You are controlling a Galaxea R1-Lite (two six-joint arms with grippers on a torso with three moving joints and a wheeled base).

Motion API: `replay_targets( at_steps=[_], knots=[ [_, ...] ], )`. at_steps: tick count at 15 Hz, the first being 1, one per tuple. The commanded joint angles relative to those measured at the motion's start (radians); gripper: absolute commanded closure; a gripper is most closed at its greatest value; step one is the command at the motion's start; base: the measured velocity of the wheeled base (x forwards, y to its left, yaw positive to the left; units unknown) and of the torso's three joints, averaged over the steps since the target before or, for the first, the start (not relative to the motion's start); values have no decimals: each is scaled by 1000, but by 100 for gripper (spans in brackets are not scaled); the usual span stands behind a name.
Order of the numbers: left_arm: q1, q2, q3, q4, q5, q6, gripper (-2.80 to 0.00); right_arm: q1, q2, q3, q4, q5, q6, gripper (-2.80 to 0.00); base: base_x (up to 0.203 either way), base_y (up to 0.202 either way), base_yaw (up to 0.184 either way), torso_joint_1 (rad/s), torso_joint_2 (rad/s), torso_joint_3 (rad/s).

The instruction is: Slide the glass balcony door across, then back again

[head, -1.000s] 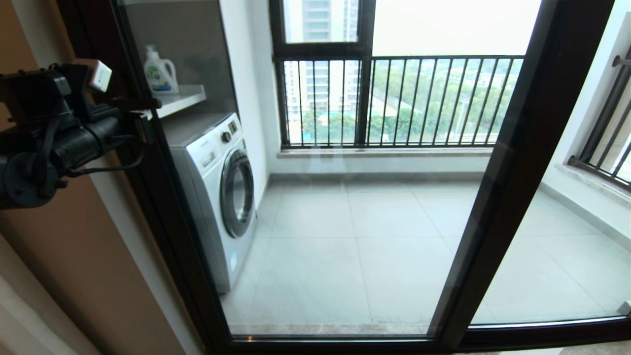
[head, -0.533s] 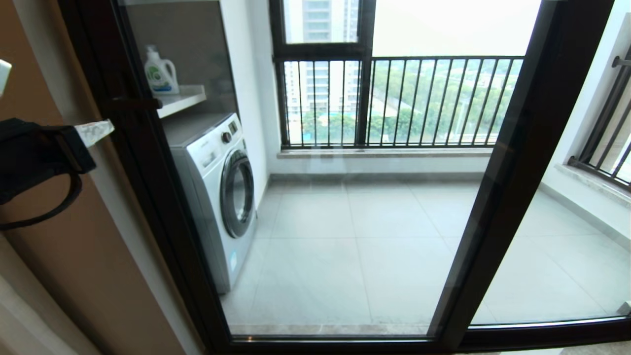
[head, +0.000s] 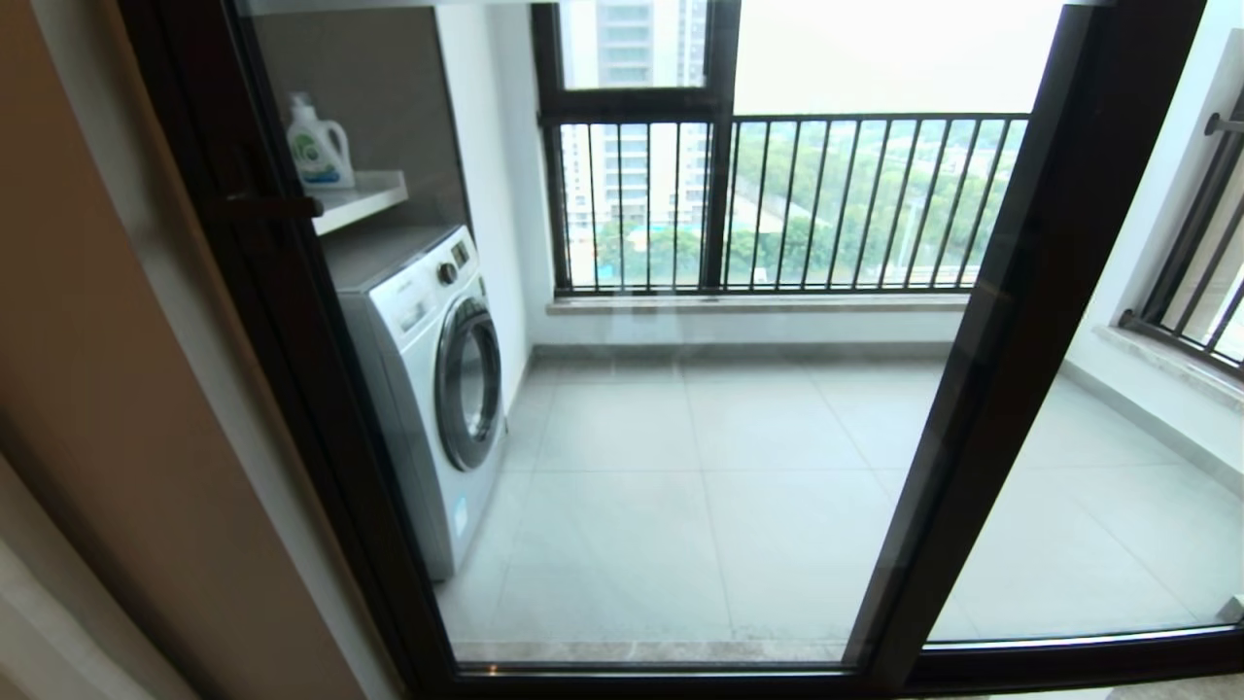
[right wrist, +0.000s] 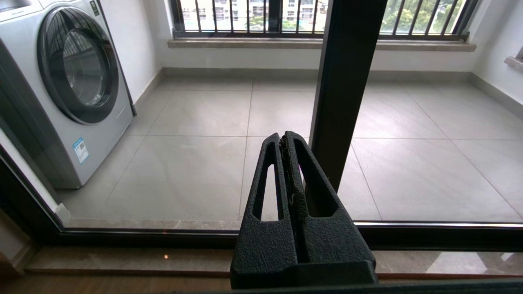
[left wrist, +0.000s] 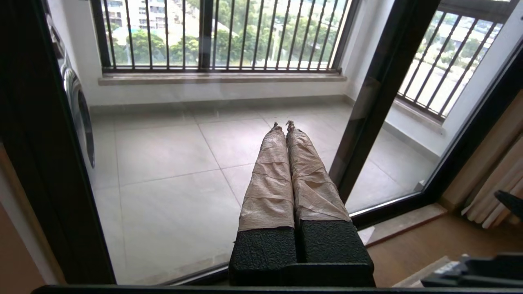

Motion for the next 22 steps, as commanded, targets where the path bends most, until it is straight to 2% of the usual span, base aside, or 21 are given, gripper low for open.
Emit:
replay_targets(
  at_steps=[1,2,3,5,7,10,12,14,16,17,19,20,21,22],
  knots=[
    [0,-246,-22,285,5,33,0,1,1,12,-1,1,-1,0,0,0,0,0,0,0],
    [1,-262,-21,365,58,65,0,0,1,12,-1,1,-1,0,0,0,0,0,0,0],
    [1,-260,-15,373,113,92,0,0,1,12,0,1,-1,0,0,0,0,0,0,0],
    [2,-259,44,358,130,164,0,1,1,12,0,1,-1,0,0,0,0,0,0,0],
    [2,-259,161,254,192,203,0,1,1,12,-1,1,-1,0,0,0,0,0,0,0],
    [2,-261,366,26,333,209,0,1,1,12,-1,1,-1,0,0,0,0,0,0,0],
    [2,-261,478,-86,364,209,0,0,1,12,-1,1,-1,0,0,0,0,0,0,0],
    [1,-261,583,-178,343,207,0,0,1,12,-1,1,-1,0,0,0,0,0,0,0],
    [-1,-262,679,-242,206,237,0,0,1,12,-1,1,-1,0,0,0,0,0,0,0],
    [-1,-262,703,-262,199,274,0,0,1,12,0,1,-1,0,0,0,0,0,0,0],
    [0,-262,703,-277,286,283,0,1,1,12,0,1,-1,0,0,0,0,0,0,0],
    [-1,-263,726,-298,291,283,0,1,1,12,-1,1,-1,0,0,0,0,0,0,0],
    [-1,-262,772,-323,275,288,0,0,1,12,-1,1,-1,0,0,0,0,0,0,0],
    [-1,-263,796,-329,196,292,0,0,1,12,-1,1,-1,0,0,0,0,0,0,0]
  ],
)
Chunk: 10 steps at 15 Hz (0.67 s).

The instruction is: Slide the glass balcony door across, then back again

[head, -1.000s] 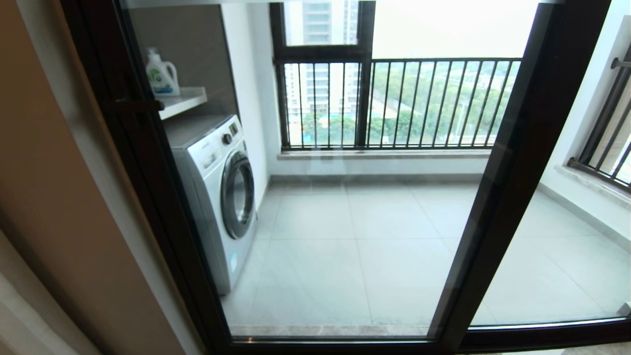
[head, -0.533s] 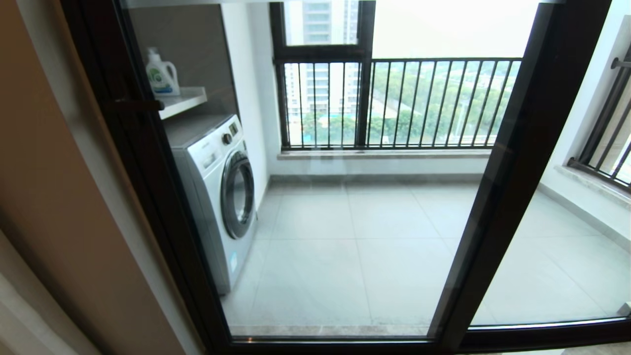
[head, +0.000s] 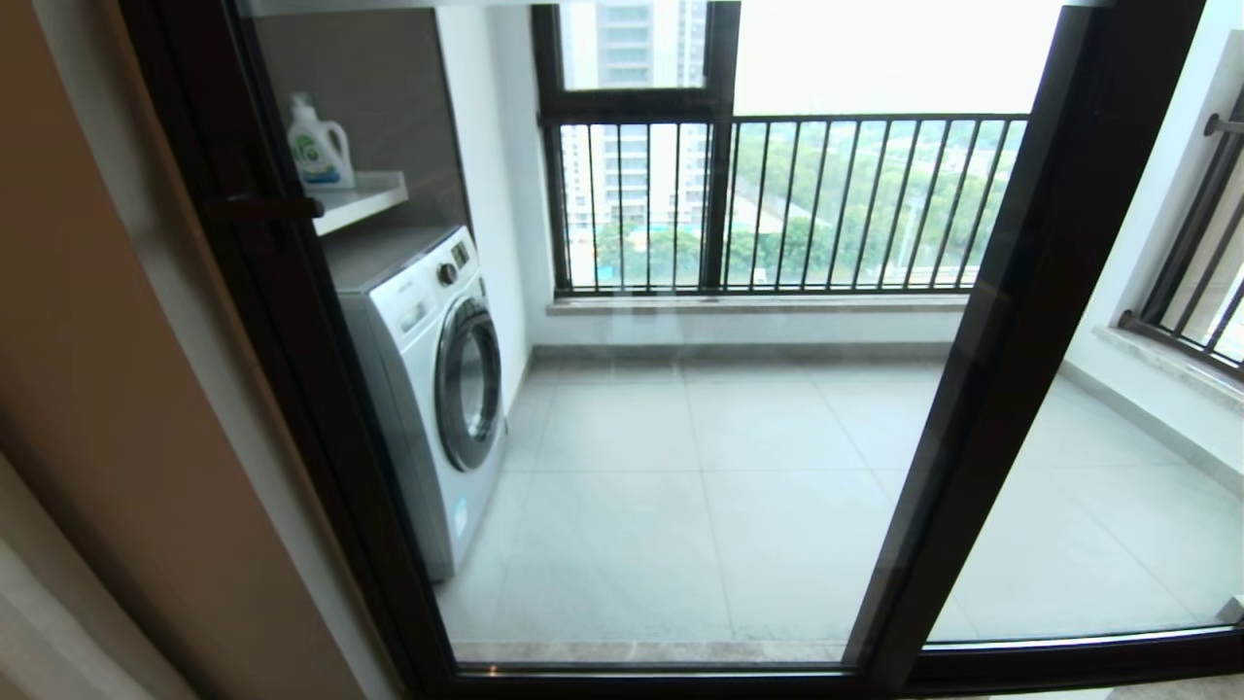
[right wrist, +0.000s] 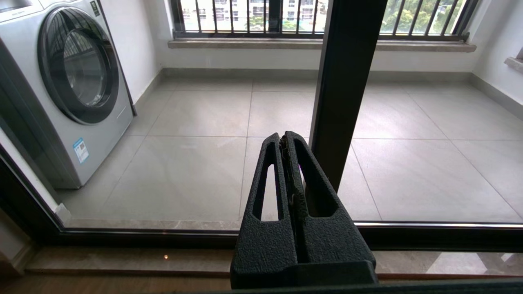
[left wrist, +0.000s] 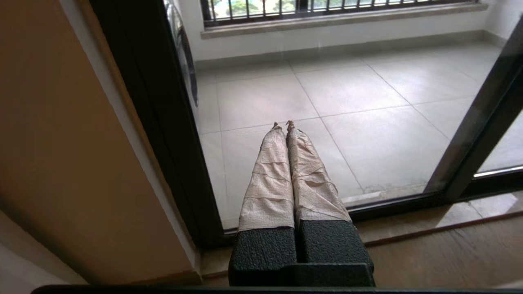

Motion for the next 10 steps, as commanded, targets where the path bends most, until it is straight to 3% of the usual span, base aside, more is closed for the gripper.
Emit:
replay_targets(
  at_steps=[1,2,4,7,10],
  knots=[
    [0,6,36,17,-129,-19,0,0,1,12,0,1,-1,0,0,0,0,0,0,0],
    [-11,-2,33,34,-140,-74,0,1,1,12,0,1,-1,0,0,0,0,0,0,0],
    [-91,-28,24,70,-139,-95,0,0,1,12,-1,1,-1,0,0,0,0,0,0,0],
    [-93,-75,12,96,-149,-101,0,0,1,12,-1,1,-1,0,0,0,0,0,0,0],
    [-82,-257,-24,221,-126,-126,0,0,1,12,0,1,-1,0,0,0,0,0,0,0]
  ],
)
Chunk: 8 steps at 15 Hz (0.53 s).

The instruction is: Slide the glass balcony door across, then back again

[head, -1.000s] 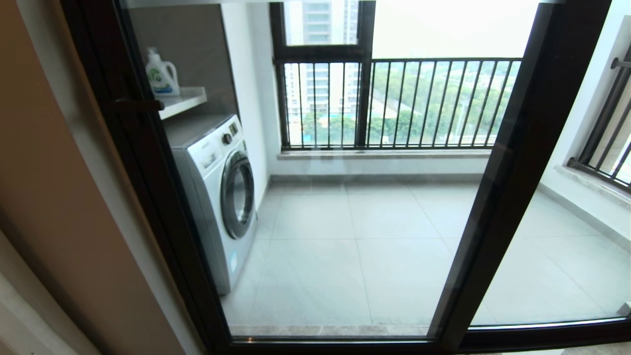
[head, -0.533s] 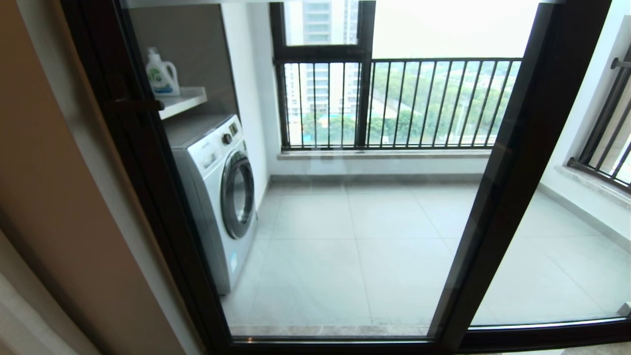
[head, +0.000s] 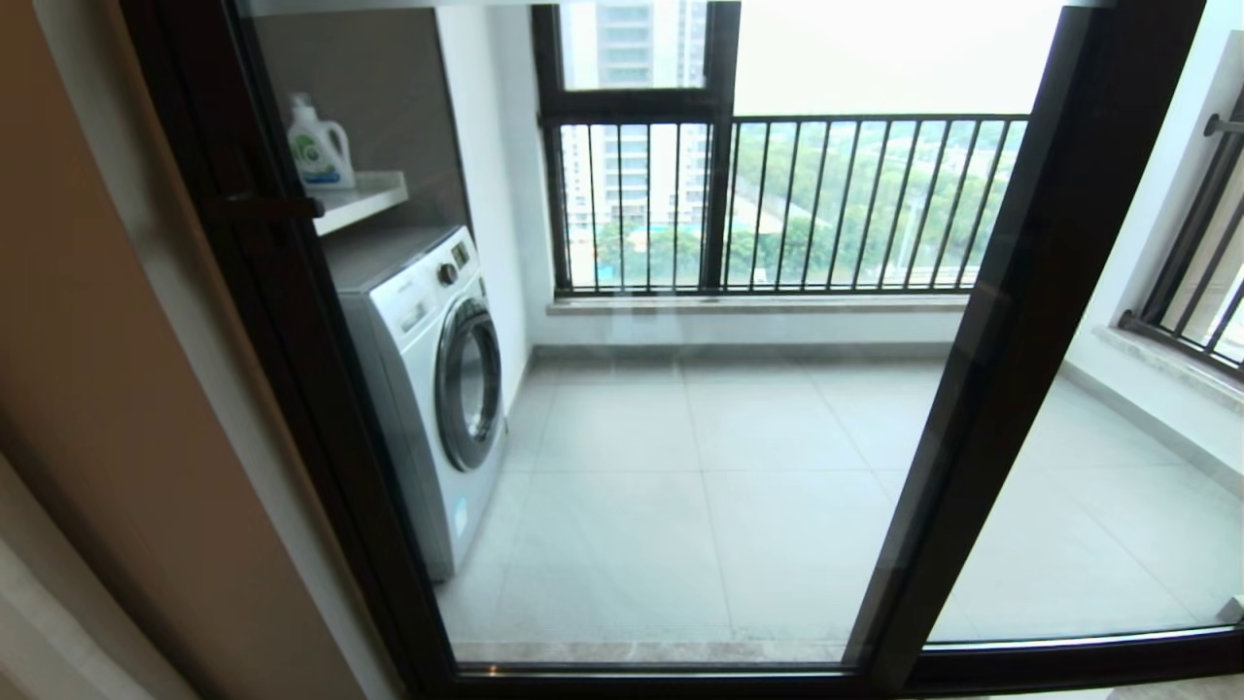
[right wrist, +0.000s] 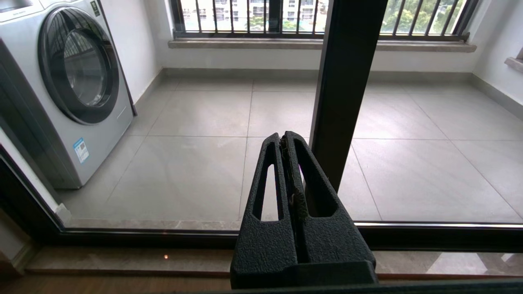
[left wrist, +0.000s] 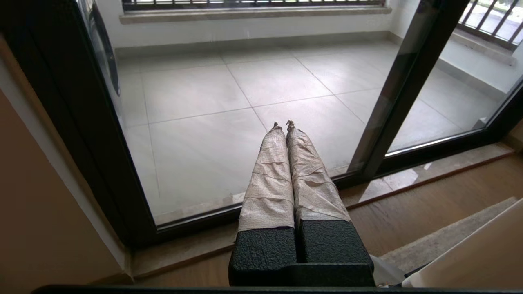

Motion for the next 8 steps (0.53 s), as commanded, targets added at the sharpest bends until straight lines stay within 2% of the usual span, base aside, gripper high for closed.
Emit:
replay_targets(
  at_steps=[1,2,4,5,6,8],
  knots=[
    [7,-129,-27,73,77,-4,0,0,1,12,1,0,-1,0,0,0,0,0,0,0],
    [9,-119,-27,69,133,14,0,1,1,12,0,0,-1,0,0,0,0,0,0,0],
    [10,-117,-10,51,188,94,0,1,1,12,0,0,-1,0,0,0,0,0,0,0],
    [10,-118,-5,52,253,133,0,0,1,12,-1,0,-1,0,0,0,0,0,0,0],
    [10,-117,4,48,313,143,0,0,1,12,-1,0,-1,0,0,0,0,0,0,0],
    [10,-117,6,52,335,62,0,0,1,12,-1,0,-1,0,0,0,0,0,0,0]
  ],
)
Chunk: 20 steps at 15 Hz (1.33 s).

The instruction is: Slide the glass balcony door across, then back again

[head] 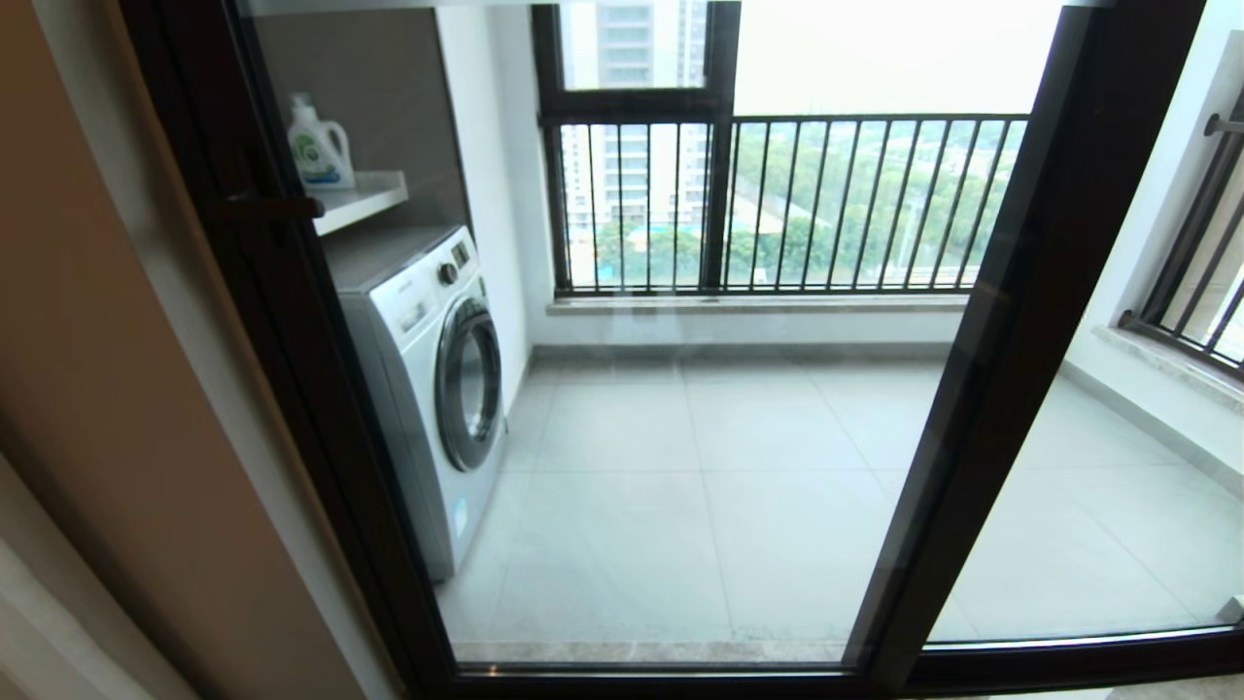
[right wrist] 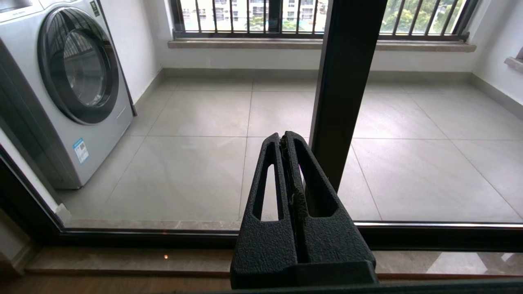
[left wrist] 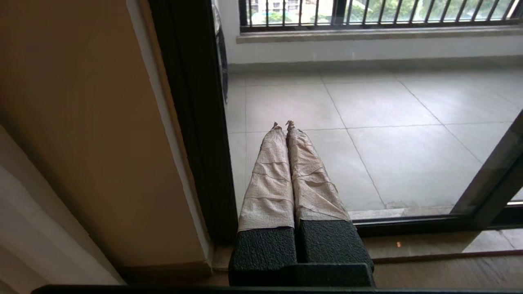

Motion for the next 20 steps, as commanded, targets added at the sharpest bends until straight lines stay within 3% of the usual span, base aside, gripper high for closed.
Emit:
replay_targets(
  at_steps=[1,2,6,20],
  knots=[
    [0,-2,3,8,42,-55,0,0,1,12,-1,1,-2,0,0,0,0,0,0,0],
    [0,-3,16,11,92,-49,0,0,1,12,-1,1,-2,0,0,0,0,0,0,0],
    [0,-2,26,12,85,46,0,0,1,12,1,1,1,0,0,0,0,0,0,0],
    [0,-2,26,11,86,24,0,0,1,12,-1,-35,33,0,0,0,0,0,0,0]
  ],
)
